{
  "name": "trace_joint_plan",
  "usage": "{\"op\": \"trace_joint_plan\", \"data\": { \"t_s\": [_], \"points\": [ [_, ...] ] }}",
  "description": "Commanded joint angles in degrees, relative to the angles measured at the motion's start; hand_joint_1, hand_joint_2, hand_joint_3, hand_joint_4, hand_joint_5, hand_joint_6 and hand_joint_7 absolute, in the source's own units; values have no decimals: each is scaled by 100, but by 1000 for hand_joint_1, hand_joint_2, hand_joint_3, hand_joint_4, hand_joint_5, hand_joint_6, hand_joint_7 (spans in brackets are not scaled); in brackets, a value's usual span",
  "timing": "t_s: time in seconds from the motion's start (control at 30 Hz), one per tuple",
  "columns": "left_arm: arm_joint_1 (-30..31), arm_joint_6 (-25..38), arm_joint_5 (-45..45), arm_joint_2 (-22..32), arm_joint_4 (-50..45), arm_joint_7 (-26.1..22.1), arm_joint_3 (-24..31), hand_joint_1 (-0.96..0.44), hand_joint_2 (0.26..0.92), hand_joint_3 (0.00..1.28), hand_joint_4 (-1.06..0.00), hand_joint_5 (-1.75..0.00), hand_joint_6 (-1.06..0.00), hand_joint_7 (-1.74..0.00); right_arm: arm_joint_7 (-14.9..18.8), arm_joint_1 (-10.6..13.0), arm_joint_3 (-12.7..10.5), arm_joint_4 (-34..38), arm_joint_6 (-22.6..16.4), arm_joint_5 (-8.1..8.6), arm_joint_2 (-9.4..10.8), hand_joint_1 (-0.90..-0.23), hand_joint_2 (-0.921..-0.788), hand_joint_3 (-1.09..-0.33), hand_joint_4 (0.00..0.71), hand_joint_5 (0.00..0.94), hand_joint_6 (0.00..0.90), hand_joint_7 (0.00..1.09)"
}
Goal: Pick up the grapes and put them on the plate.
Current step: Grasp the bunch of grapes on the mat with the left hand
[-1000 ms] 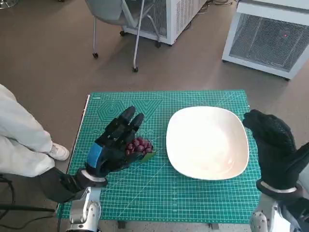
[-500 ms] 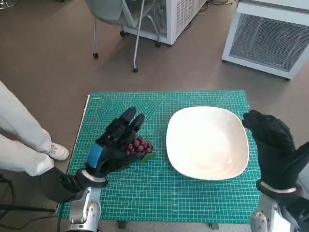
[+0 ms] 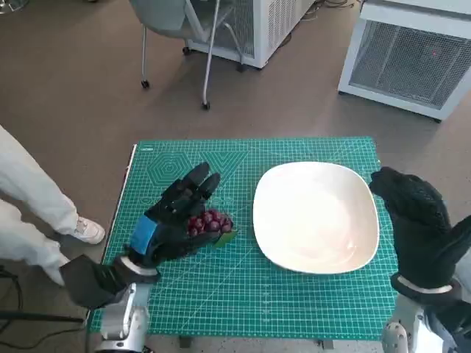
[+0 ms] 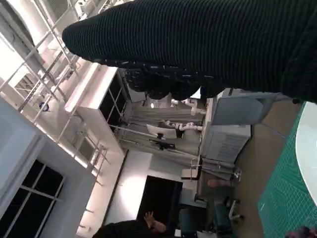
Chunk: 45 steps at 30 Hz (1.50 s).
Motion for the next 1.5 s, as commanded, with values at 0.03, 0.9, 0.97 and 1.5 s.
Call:
{"op": "trace_joint_plan", "data": {
  "t_s": [0.03,0.9,0.97,1.5],
  "points": [
    [304,412,2682,1038,-1288,903,-299,-407,878,18,-101,0,-219,-7,5,96,-13,54,61,-19,-25,-409,-921,-569,637,83,270,790],
    [219,3049,5092,1055,-1844,1203,-1482,-493,791,2,-67,-8,-232,-18,-20,144,-24,23,69,-21,-11,-415,-921,-565,638,79,276,776],
    [171,3099,5074,1057,-1735,1226,-1536,-492,792,2,-70,-7,-235,-16,-24,146,-26,26,66,-25,-9,-415,-921,-565,638,79,277,775],
    [-888,3471,5236,904,175,1577,-2265,-469,786,0,-72,0,-239,-2,-31,170,-23,-9,68,-43,-20,-412,-921,-569,637,77,275,773]
  ]
}}
